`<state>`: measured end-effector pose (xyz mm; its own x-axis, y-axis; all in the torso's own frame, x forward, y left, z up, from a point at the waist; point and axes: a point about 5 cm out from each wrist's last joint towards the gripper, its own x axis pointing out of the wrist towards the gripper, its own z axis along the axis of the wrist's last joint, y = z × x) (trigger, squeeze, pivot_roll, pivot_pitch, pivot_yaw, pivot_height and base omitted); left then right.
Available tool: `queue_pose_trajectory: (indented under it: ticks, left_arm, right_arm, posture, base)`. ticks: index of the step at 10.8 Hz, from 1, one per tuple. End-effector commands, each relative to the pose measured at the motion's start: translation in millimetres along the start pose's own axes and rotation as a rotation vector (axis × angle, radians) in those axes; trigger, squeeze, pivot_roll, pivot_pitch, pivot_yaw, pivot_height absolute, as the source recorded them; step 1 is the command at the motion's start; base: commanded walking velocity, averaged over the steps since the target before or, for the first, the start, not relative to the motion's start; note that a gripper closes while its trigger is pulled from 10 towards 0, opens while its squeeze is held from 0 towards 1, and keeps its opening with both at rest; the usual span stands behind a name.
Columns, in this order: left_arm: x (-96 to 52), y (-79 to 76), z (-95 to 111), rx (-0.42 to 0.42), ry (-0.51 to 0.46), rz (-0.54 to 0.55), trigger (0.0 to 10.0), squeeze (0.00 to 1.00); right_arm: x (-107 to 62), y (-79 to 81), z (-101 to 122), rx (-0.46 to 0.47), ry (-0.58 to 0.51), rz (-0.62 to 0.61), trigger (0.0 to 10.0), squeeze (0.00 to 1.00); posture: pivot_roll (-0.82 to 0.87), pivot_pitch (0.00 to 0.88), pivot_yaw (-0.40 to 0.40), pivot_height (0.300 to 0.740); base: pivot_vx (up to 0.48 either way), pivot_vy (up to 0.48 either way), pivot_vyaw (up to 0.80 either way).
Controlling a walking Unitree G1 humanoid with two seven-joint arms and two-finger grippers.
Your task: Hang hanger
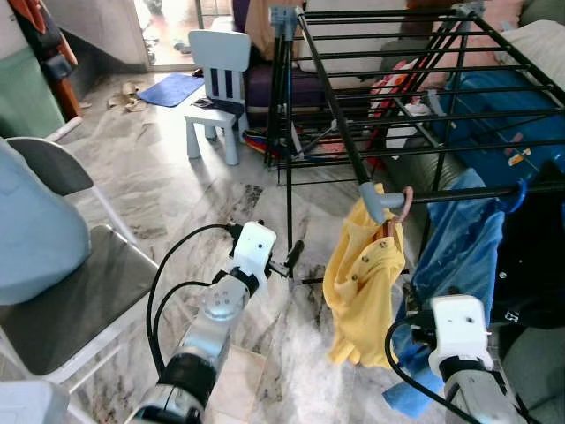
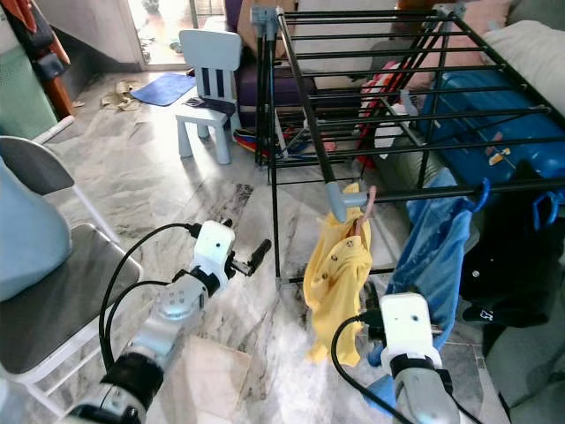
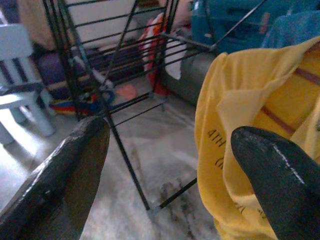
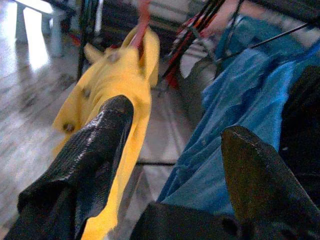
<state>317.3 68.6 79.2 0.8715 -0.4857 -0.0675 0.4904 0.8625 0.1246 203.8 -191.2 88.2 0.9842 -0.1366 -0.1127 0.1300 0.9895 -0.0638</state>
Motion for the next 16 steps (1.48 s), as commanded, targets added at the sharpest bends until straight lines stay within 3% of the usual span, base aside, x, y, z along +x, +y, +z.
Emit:
queue_pose_trajectory:
  ticks: [1,5,10,16]
  left_arm:
    - [-1.7,-1.7,4.6,0.015,-0.015,-0.024,10.0,0.00]
    - [-3.1,-18.9,12.6,-0.019,-0.041,-0.097,10.0,0.00]
    - [-4.2,-15.9,11.9,-0.008,-0.018,-0.092,10.0,0.00]
    - [-2.0,-18.0,10.9,-0.009,-0.007,-0.096,10.0,0.00]
  right_arm:
    - [-3.0,-2.9,9.6,-0.012,-0.051,-0.042,10.0,1.00]
    - [-3.6,-12.9,9.4,-0.045,-0.051,-0.116,10.0,1.00]
    - [-1.6,0.0,7.1,-0.032,-0.042,-0.041,10.0,1.00]
    - [1.8,3.1,7.9,-0.040,-0.042,-0.007,10.0,1.00]
  posture:
    - [-0.06,0.000,-0.006,0.740]
    - [-0.07,0.000,-0.005,0.740]
    - [-0.06,0.000,-0.002,0.740]
    - [-0.06,0.000,-0.007,0.740]
  base:
    - [0.000,0.000,0.00]
    - [0.000,0.000,0.00]
    - [0.000,0.000,0.00]
    - [0.000,-0.349,0.48]
